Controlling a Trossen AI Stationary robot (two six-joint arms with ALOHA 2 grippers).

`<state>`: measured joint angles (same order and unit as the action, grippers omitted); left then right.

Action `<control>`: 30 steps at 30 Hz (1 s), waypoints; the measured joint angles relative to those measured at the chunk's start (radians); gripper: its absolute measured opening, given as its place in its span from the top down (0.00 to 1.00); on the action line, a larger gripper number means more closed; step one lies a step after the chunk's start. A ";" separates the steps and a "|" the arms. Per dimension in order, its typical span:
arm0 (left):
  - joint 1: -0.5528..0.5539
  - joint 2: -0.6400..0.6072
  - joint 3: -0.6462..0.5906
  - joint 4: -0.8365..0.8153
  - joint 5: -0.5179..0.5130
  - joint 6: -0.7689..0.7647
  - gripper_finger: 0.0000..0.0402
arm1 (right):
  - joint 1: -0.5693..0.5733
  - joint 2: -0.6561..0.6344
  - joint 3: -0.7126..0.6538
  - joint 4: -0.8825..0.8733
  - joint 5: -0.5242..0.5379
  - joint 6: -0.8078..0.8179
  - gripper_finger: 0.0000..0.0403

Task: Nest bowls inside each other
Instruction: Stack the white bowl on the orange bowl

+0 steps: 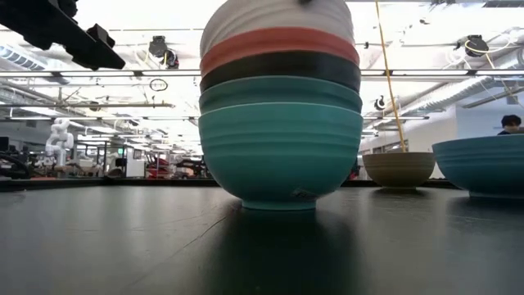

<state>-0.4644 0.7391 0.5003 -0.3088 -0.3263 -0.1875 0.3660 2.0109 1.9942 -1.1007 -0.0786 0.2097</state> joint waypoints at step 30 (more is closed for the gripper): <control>-0.030 0.000 0.000 0.015 -0.034 -0.010 0.33 | -0.013 -0.105 0.005 0.041 0.100 -0.020 0.77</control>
<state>-0.4942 0.7391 0.5003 -0.2939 -0.3607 -0.1970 0.3534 1.9057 1.9995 -1.0599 0.0214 0.1897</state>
